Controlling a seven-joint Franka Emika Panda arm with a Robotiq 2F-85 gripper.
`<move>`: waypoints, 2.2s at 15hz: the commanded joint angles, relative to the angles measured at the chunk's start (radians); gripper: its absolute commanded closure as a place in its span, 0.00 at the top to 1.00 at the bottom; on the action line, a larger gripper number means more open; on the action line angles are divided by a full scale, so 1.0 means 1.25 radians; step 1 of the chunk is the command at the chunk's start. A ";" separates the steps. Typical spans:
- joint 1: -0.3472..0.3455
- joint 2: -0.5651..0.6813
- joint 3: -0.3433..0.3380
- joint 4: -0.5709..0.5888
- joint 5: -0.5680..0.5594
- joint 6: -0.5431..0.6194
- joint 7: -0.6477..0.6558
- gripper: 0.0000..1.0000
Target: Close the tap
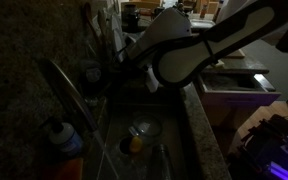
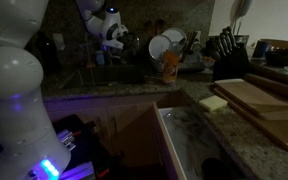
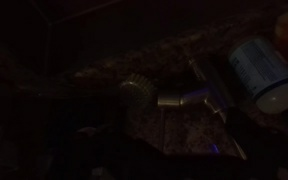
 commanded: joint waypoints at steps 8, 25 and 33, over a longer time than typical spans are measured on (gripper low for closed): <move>0.016 0.303 0.036 0.333 -0.039 -0.094 -0.039 1.00; 0.055 0.454 0.115 0.580 -0.050 -0.050 -0.099 1.00; 0.049 0.486 0.167 0.613 -0.042 -0.085 -0.123 0.37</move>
